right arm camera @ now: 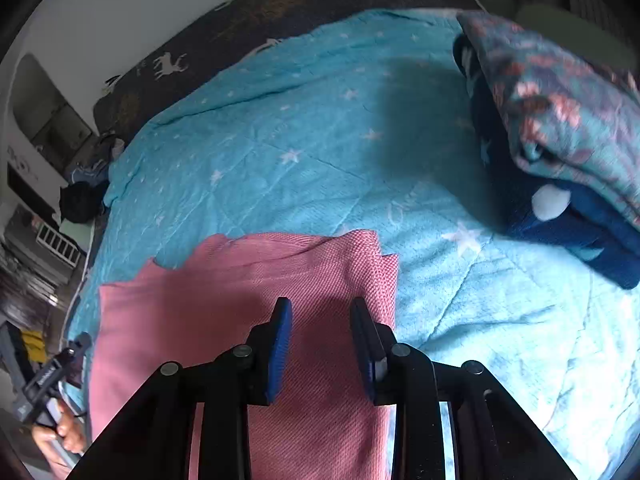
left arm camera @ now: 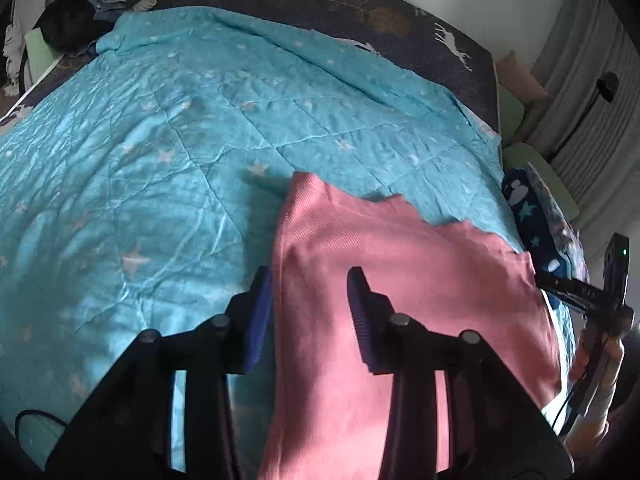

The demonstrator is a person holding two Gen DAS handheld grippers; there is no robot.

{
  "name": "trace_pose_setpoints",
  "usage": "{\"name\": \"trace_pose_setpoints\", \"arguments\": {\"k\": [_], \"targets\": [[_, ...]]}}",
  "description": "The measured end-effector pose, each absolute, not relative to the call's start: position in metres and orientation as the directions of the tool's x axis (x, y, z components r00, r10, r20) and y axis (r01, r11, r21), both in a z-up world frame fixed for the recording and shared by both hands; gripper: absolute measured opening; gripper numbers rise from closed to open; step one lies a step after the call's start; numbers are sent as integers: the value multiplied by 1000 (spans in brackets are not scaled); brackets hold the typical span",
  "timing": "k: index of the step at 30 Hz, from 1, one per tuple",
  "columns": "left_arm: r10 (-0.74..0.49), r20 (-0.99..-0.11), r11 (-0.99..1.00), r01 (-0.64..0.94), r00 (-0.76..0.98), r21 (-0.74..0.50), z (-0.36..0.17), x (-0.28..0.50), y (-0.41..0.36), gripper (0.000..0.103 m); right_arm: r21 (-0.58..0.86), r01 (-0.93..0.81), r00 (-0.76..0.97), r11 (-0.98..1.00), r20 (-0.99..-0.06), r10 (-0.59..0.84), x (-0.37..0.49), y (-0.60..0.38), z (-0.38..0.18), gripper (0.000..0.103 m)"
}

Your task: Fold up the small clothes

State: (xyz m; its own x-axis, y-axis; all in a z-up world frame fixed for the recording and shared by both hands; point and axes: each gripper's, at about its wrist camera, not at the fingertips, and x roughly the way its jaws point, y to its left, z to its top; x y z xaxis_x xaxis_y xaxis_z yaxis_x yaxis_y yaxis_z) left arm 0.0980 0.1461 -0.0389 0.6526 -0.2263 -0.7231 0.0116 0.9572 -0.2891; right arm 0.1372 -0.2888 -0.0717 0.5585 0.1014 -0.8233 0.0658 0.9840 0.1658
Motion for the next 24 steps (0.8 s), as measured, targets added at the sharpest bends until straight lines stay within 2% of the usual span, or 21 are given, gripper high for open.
{"name": "trace_pose_setpoints", "arguments": {"k": [7, 9, 10, 15, 19, 24], "targets": [[-267, -774, 948, 14, 575, -316, -55, 56, 152, 44, 145, -38, 537, 989, -831, 142, 104, -268, -63, 41], [-260, -784, 950, 5, 563, -312, -56, 42, 157, 57, 122, -70, 534, 990, -834, 140, 95, -260, -61, 42], [-253, -784, 952, 1, 567, -306, -56, 35, 160, 58, 112, -86, 535, 990, -833, 140, 91, -255, -60, 42], [-253, -782, 947, -19, 570, -321, -55, 9, 178, 61, 57, -205, 530, 977, -833, 159, 67, -222, -58, 53], [-272, -781, 940, -19, 563, -341, -58, -4, 183, 61, 34, -322, 491, 946, -848, 197, 50, -185, -63, 54], [-337, -767, 929, 58, 547, -366, -60, -16, 176, 61, 70, -486, 378, 871, -882, 282, 31, -134, -76, 56]]}}
